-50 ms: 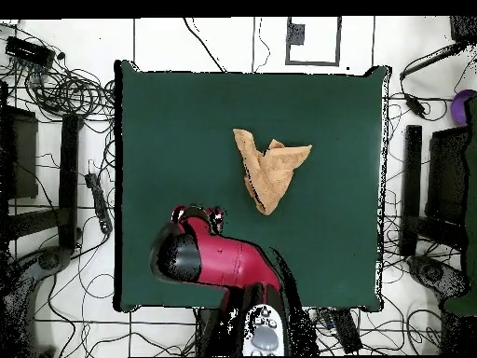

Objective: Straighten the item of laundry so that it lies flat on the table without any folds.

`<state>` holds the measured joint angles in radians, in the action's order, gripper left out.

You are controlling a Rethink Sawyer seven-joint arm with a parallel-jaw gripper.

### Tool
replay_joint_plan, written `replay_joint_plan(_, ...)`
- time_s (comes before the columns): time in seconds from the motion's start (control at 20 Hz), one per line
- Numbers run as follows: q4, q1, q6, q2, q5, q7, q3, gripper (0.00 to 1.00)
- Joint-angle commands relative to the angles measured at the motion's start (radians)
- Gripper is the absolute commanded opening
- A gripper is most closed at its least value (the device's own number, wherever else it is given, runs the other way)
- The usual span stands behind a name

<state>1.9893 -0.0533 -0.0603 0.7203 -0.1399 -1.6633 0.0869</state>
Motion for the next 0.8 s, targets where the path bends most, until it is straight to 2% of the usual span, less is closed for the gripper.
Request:
replay_joint_plan(0.05, 0.146, 0.033, 0.188, -0.153, 0.006, -0.307, -0.145, 1.00)
replay_joint_plan(0.4, 0.148, 0.139, 0.272, -0.177, 0.147, -0.190, -0.140, 1.00)
replay_joint_plan(0.6, 0.171, 0.184, 0.209, -0.102, 0.203, -0.155, -0.116, 1.00)
replay_joint_plan(0.8, 0.201, 0.220, 0.098, 0.005, 0.218, -0.144, -0.126, 1.00)
